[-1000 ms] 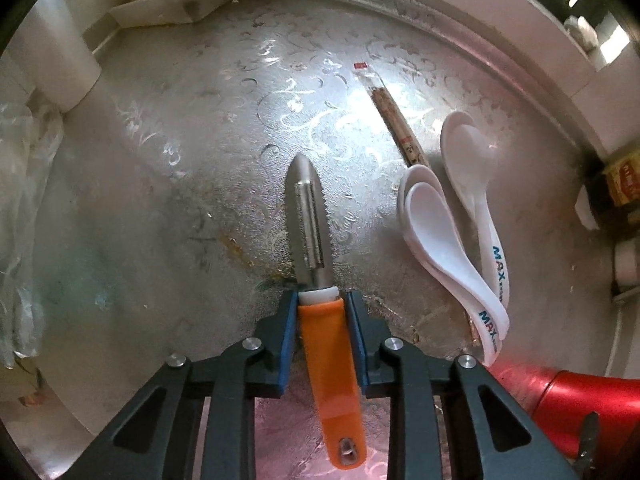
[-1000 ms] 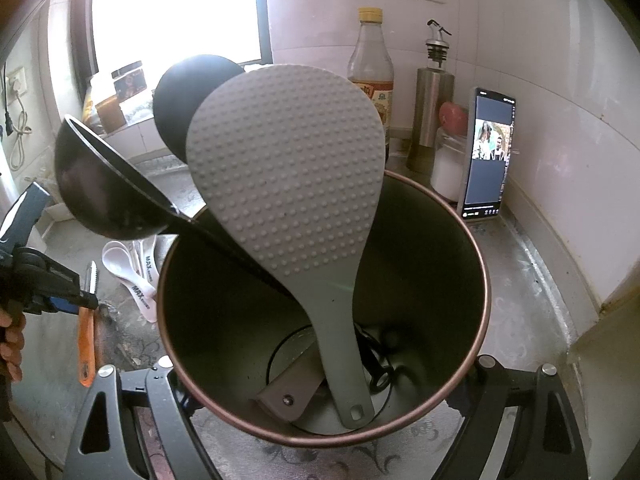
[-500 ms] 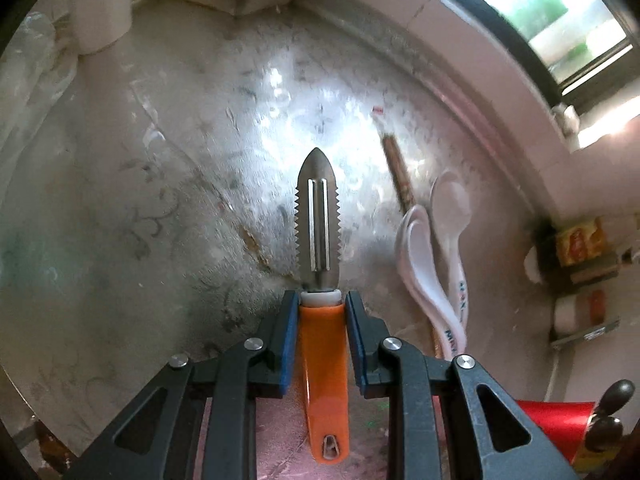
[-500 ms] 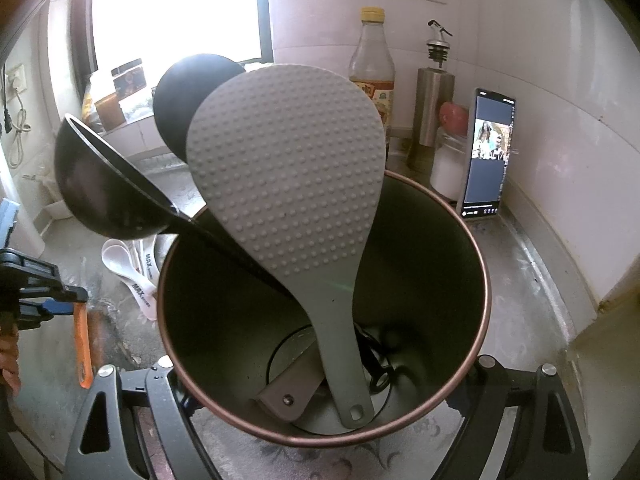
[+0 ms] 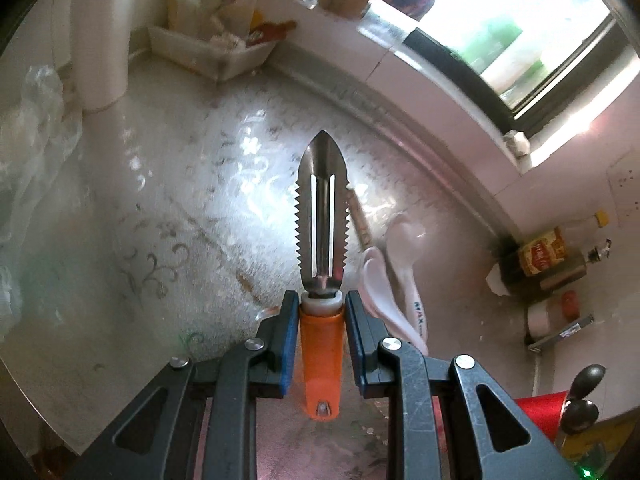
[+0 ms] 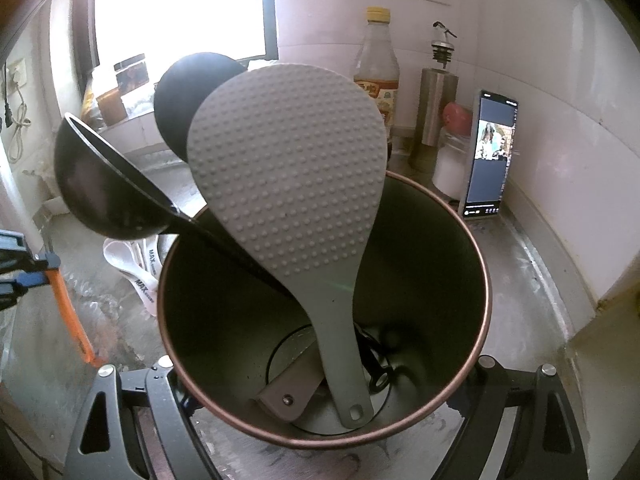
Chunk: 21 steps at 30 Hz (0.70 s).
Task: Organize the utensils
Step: 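Lift the orange peeler off the counter with the left gripper, then carry the peeler over the red holder, lower it in, open left gripper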
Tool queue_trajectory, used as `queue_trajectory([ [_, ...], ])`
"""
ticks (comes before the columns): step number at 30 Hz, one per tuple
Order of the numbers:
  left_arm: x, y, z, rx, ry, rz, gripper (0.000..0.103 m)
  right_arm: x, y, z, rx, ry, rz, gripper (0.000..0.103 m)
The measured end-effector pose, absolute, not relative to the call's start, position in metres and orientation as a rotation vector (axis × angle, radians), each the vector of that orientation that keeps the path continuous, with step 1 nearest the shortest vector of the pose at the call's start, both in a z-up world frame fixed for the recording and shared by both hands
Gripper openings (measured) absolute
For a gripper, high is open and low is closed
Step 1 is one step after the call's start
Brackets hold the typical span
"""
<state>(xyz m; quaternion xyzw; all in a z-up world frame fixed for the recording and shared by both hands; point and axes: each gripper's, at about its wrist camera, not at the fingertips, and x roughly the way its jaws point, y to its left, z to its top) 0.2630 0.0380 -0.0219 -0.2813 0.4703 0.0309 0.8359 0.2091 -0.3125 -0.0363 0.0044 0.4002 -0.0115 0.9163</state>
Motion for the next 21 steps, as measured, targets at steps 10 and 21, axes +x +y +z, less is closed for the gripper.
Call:
queue_trajectory([
  [10,0.245,0.042,0.023,-0.540,0.877,0.011,0.024,0.211,-0.303,-0.038,-0.003,0.827,0.001,0.090],
  [21,0.238,0.006,0.100,-0.471,0.701,-0.148,0.024,0.212,-0.300,-0.040,-0.012,0.826,0.012,0.090],
])
